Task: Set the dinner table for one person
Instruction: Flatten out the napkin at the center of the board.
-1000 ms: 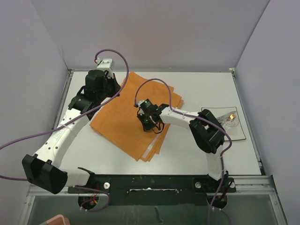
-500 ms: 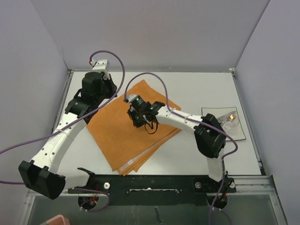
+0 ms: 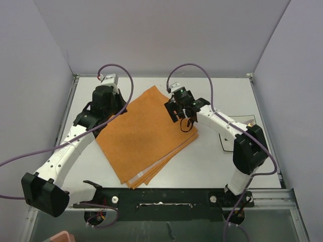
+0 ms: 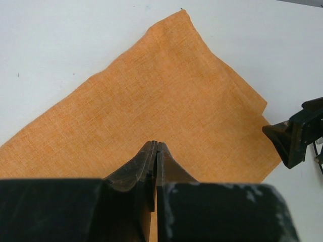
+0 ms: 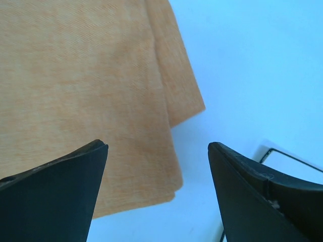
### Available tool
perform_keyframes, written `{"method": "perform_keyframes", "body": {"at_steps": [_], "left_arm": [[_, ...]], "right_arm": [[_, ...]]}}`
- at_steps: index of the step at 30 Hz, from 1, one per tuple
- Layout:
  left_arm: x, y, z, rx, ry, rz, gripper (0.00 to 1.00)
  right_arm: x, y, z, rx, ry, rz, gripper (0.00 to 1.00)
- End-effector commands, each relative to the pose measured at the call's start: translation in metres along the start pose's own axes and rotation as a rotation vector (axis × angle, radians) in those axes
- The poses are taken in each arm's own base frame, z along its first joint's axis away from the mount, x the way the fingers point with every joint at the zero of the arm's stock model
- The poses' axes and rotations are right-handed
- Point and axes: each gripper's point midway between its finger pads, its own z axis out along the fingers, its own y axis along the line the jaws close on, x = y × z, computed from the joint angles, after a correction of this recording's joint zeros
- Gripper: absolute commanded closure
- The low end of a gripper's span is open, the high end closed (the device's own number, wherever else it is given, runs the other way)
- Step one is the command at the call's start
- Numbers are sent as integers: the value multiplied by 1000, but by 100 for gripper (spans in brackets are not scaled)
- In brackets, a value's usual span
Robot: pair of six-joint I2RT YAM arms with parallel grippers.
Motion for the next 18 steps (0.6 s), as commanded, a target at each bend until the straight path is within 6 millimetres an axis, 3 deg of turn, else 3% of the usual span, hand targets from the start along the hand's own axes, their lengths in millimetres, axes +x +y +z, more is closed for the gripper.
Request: {"method": "perform_keyframes", "body": {"at_steps": [1,6,11,18], "left_arm": [[-21,-17,-5,59,-66,-41,100],[-23,-17,-6,60,-68,-39,100],[-27,-18,-7,61,-78,-28,100],[-30,-17,-4,54,-86,-17,100]], "right_arm": [[14,-40,7,122,45,15,17],[28,-57,32,132,114,87,19],[40,-54,49,106,176,112,23],[48,-46,45,92,199,124,26]]}}
